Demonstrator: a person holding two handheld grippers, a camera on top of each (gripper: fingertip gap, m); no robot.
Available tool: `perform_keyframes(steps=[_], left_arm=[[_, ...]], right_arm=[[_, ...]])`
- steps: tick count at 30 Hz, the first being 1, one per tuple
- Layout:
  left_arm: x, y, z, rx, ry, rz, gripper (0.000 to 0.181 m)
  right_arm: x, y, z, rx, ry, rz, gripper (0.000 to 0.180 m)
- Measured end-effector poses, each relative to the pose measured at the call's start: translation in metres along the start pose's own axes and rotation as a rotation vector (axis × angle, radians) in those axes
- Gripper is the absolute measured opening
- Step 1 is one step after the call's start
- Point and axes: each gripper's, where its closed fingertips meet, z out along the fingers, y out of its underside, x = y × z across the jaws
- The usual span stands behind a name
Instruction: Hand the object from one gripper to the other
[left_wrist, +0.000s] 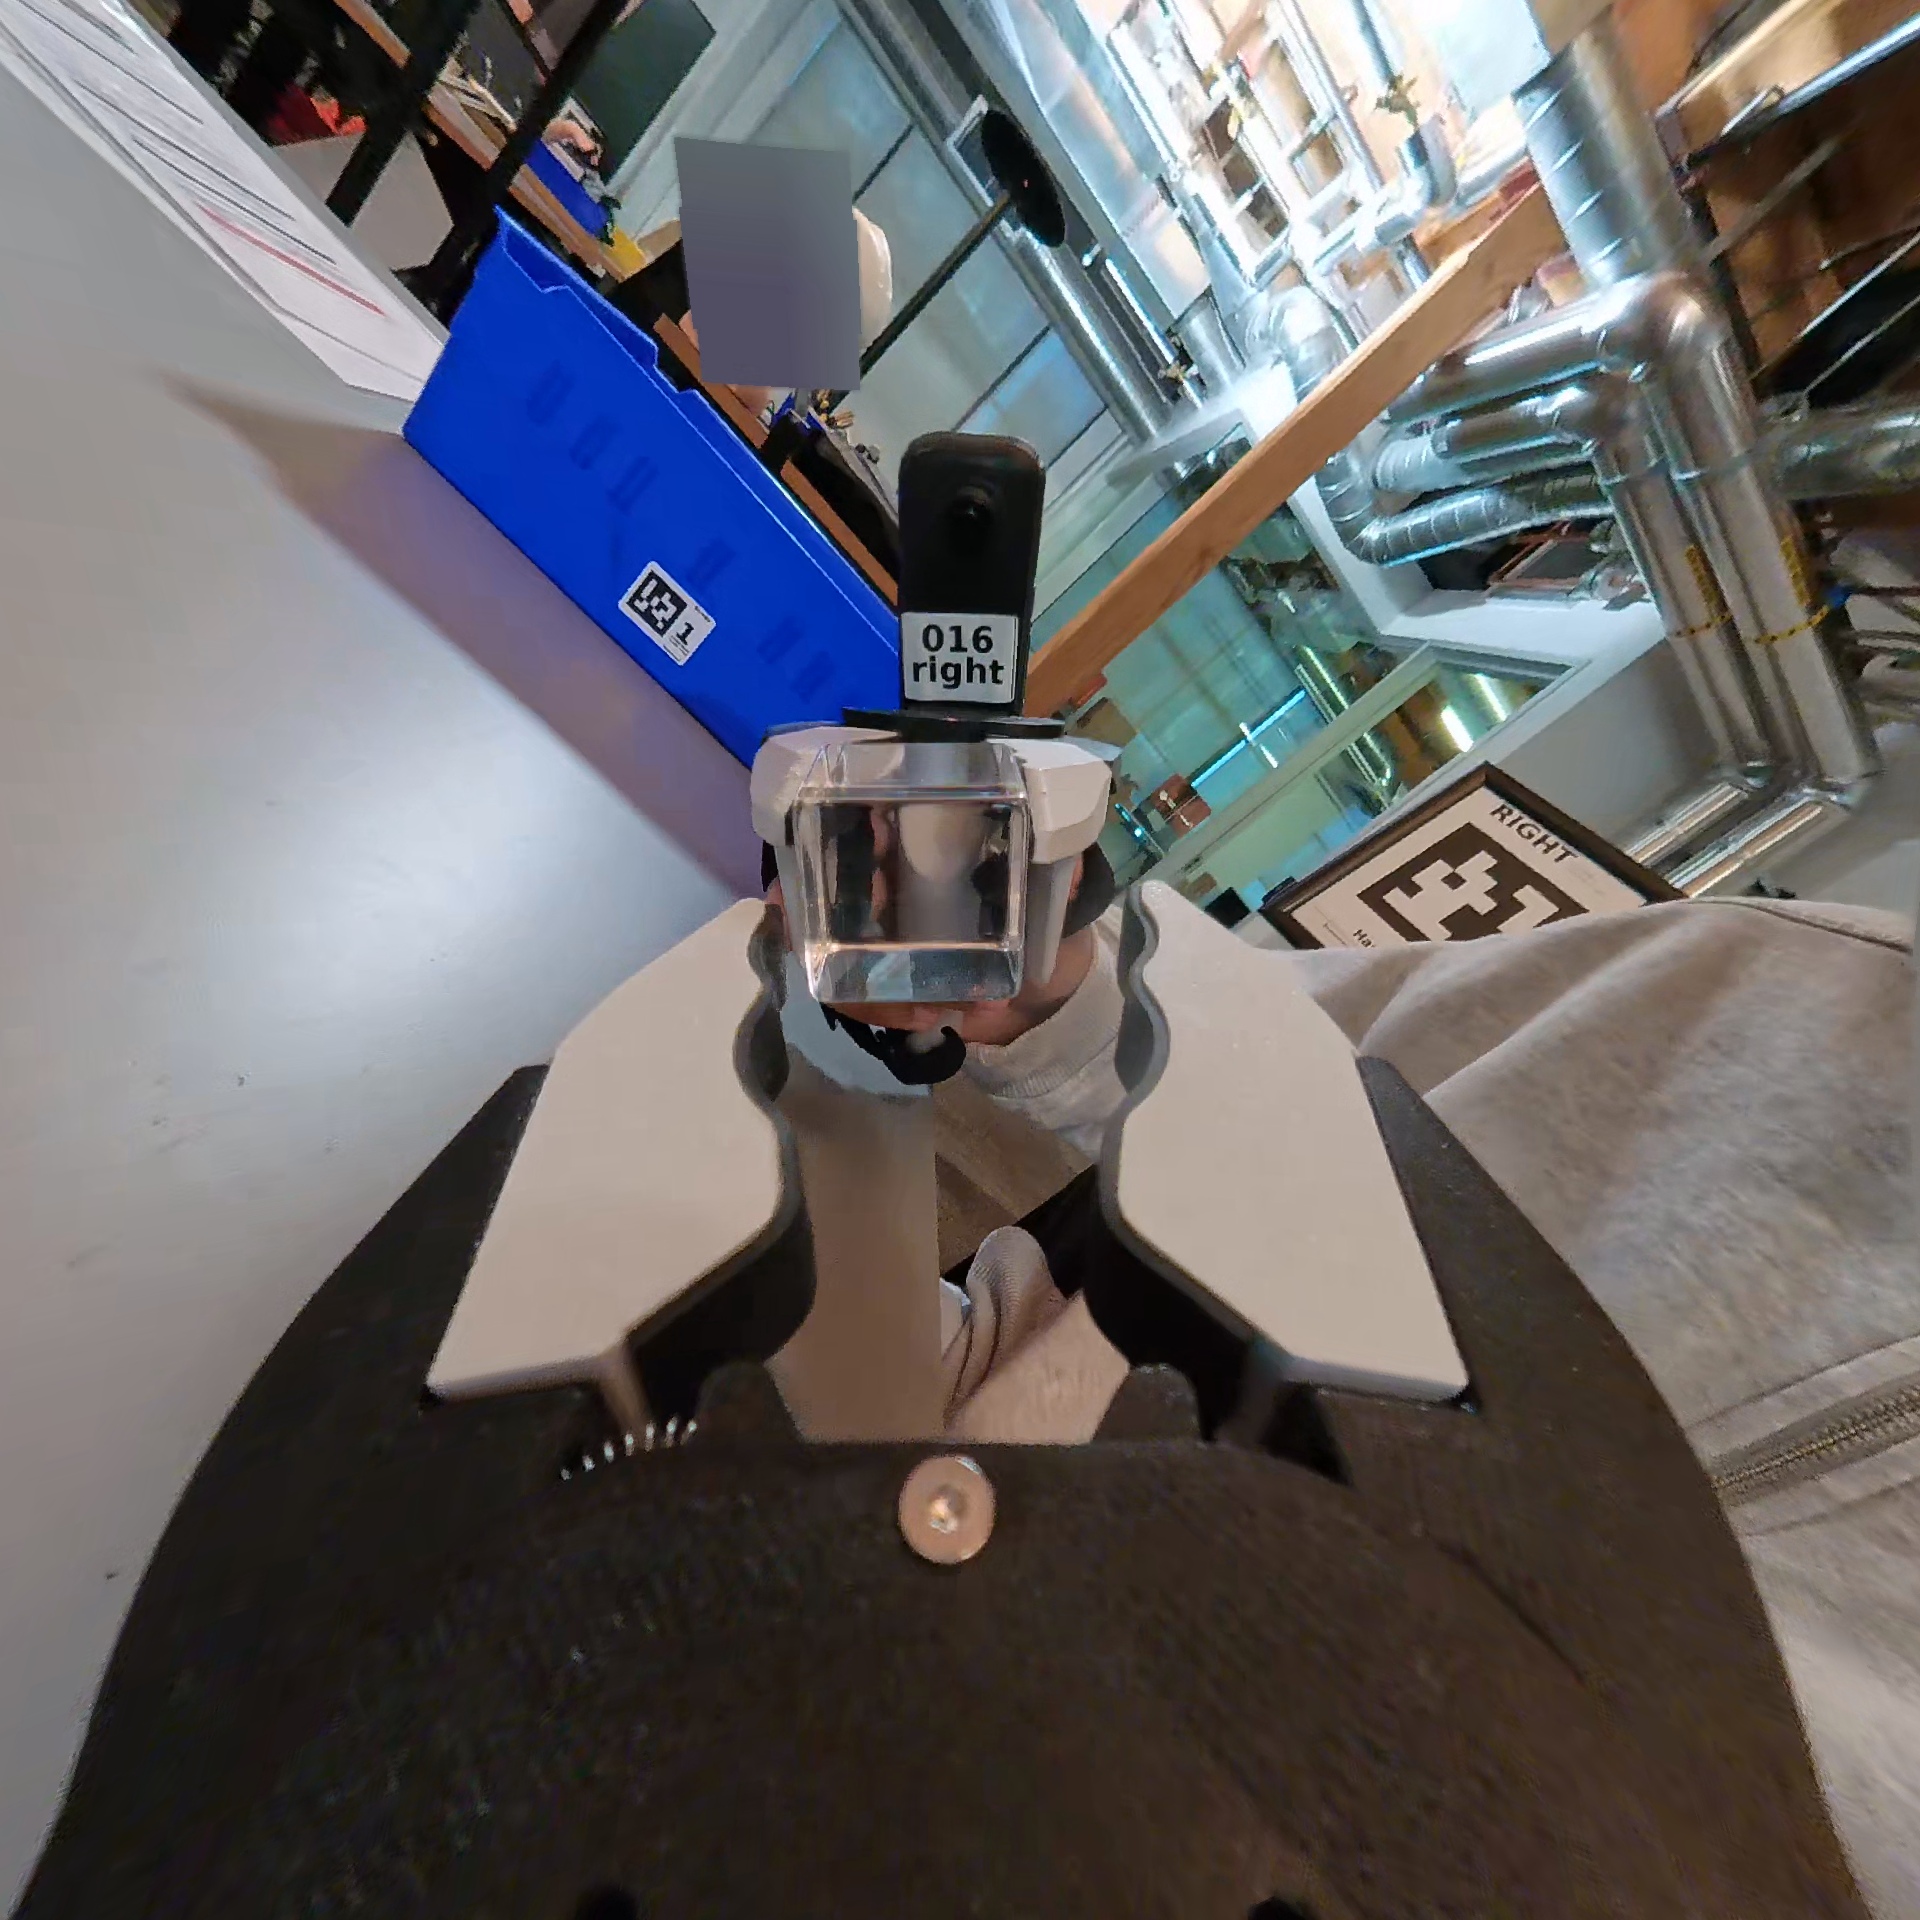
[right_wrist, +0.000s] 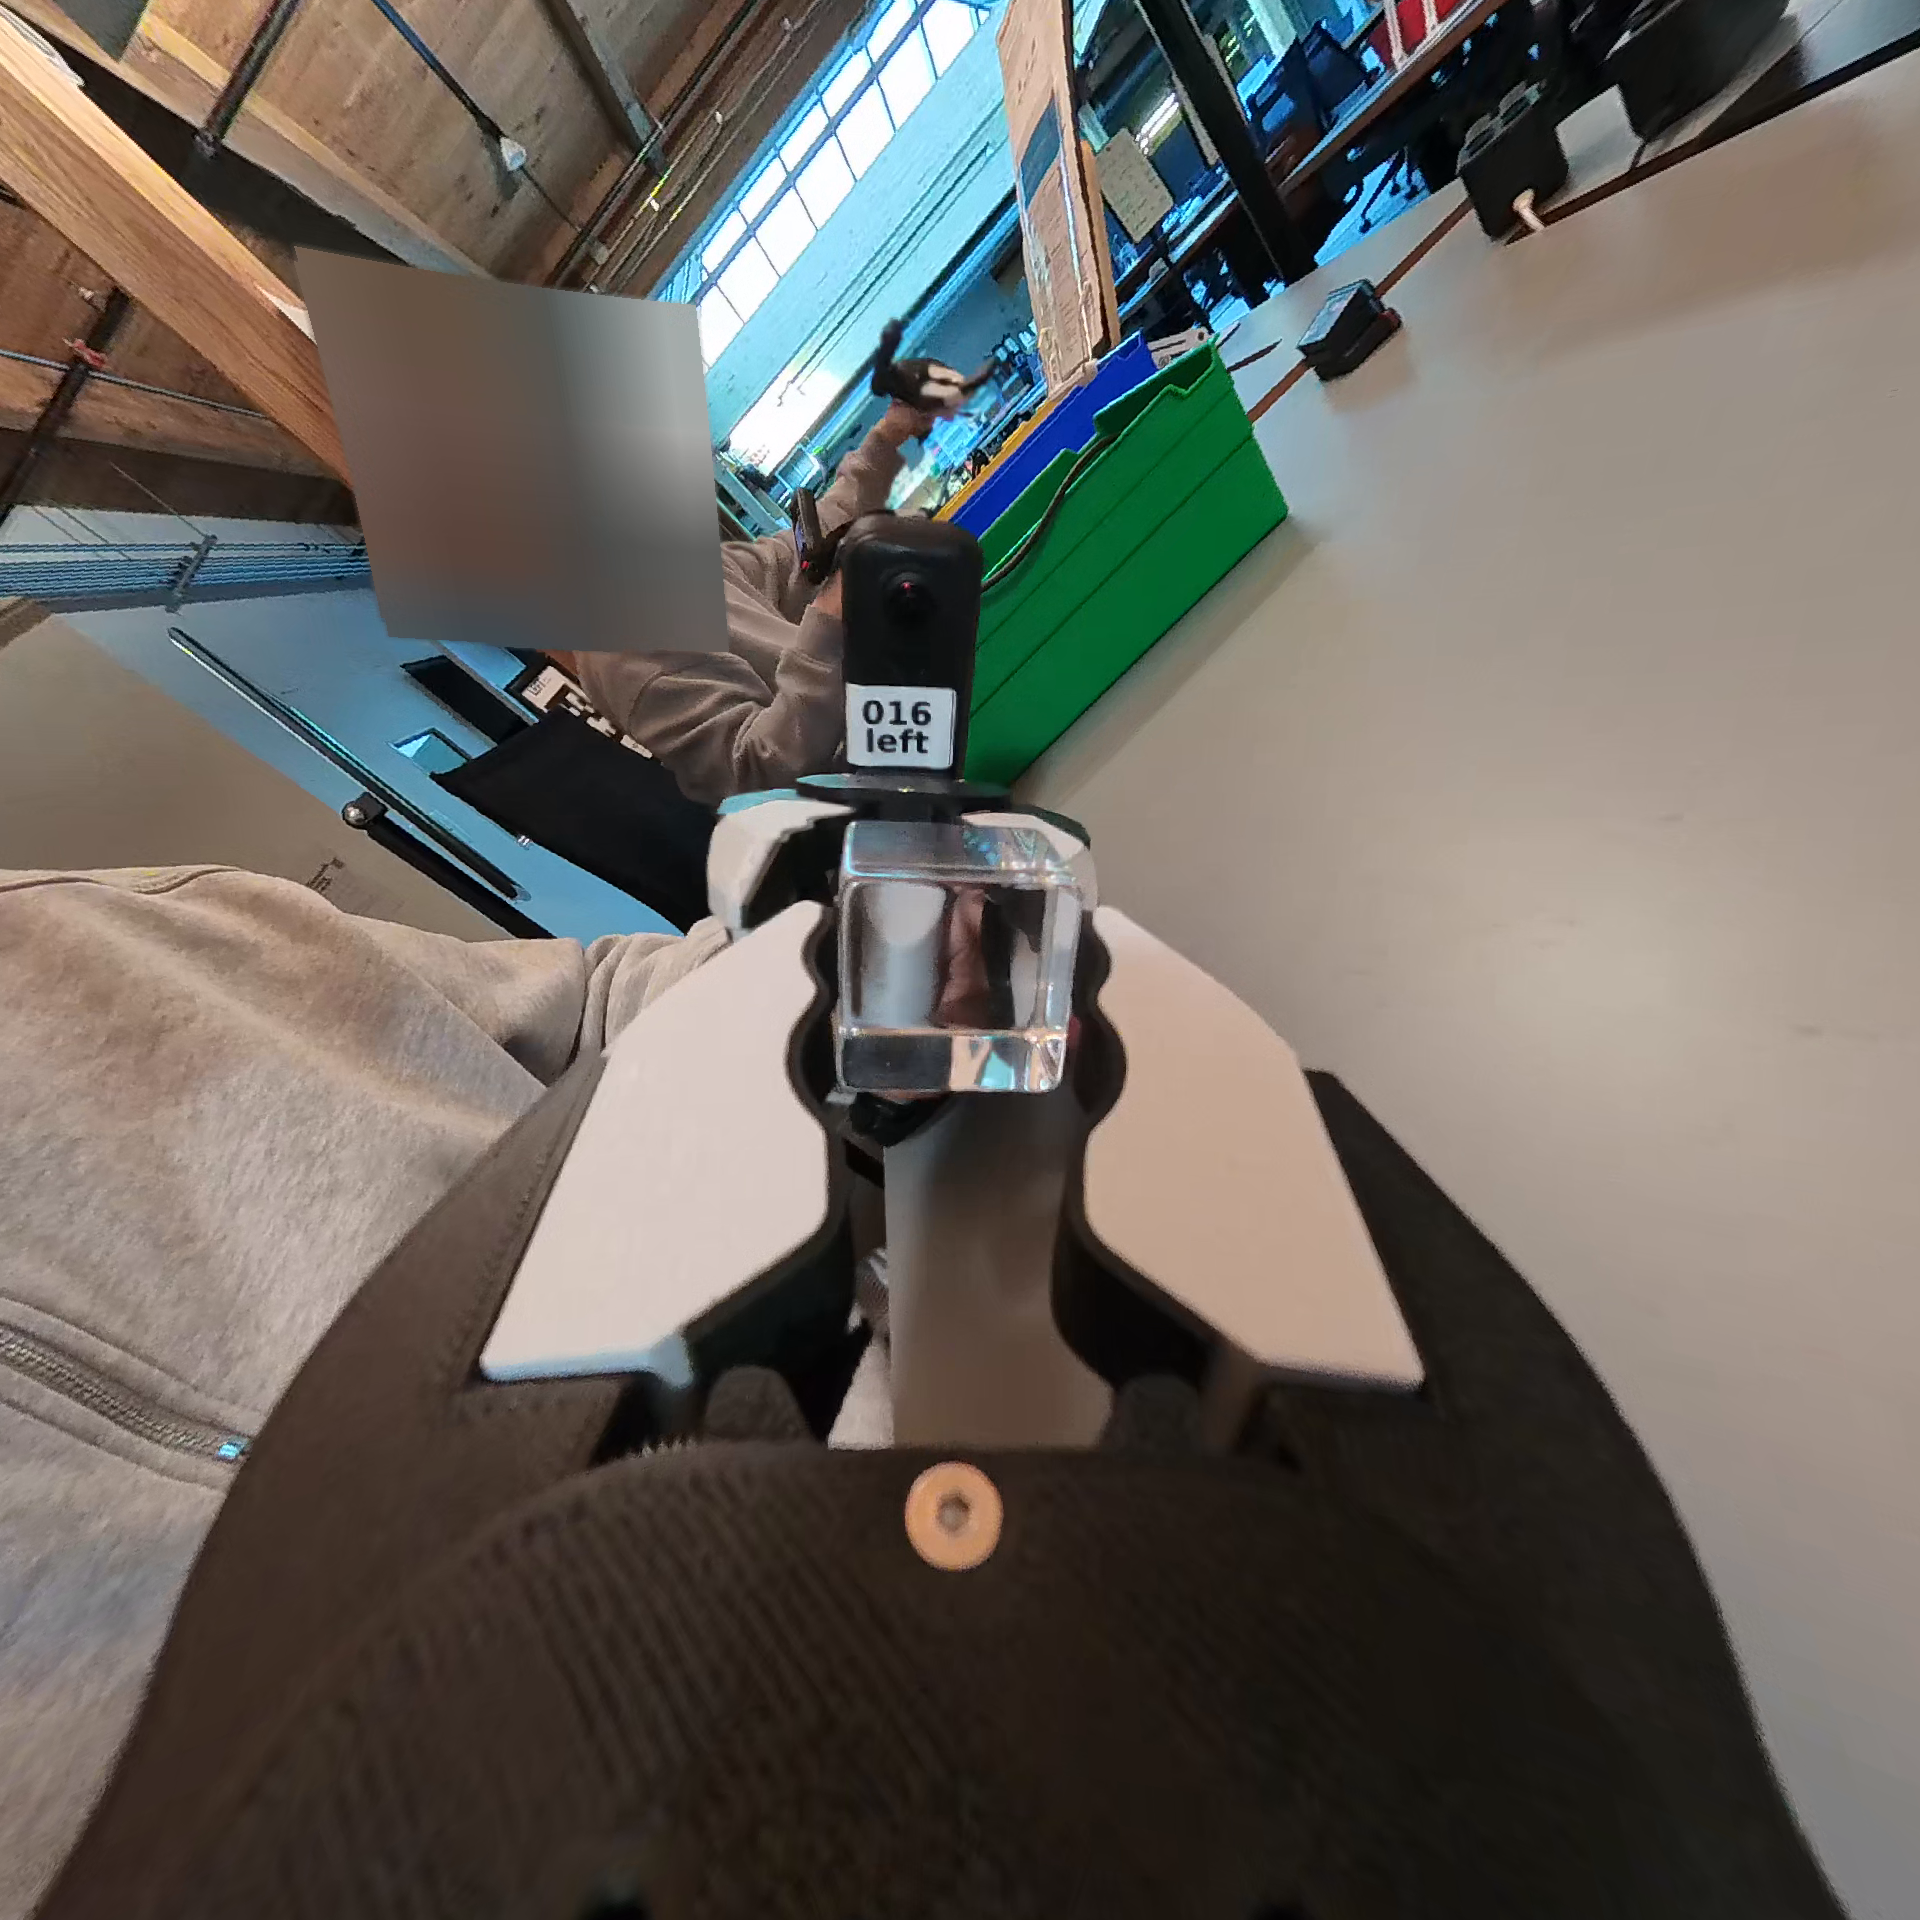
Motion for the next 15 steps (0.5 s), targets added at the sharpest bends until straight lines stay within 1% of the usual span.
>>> perform_keyframes(steps=[1, 5, 7, 12, 15], left_arm=[[0.0003, 0.0011, 0.0006, -0.006, 0.000, 0.007, 0.062], [-0.0005, 0.0026, 0.0010, -0.014, -0.007, 0.019, 0.052], [-0.0022, 0.0025, -0.0001, -0.016, -0.014, 0.022, 0.042], [-0.0015, 0.0032, -0.0006, -0.038, -0.026, 0.040, 0.043], [-0.0002, 0.0011, -0.0012, -0.038, -0.040, 0.063, 0.043]], right_arm=[[-0.0004, 0.0013, 0.0010, -0.005, -0.002, 0.002, 0.044], [-0.0026, 0.0045, 0.0039, -0.016, -0.008, -0.003, 0.044], [-0.0048, 0.0047, 0.0046, -0.016, -0.017, -0.002, 0.044], [-0.0063, 0.0040, 0.0051, -0.004, -0.031, 0.007, 0.044], [-0.0071, 0.0012, 0.0049, 0.018, -0.036, -0.027, 0.045]])
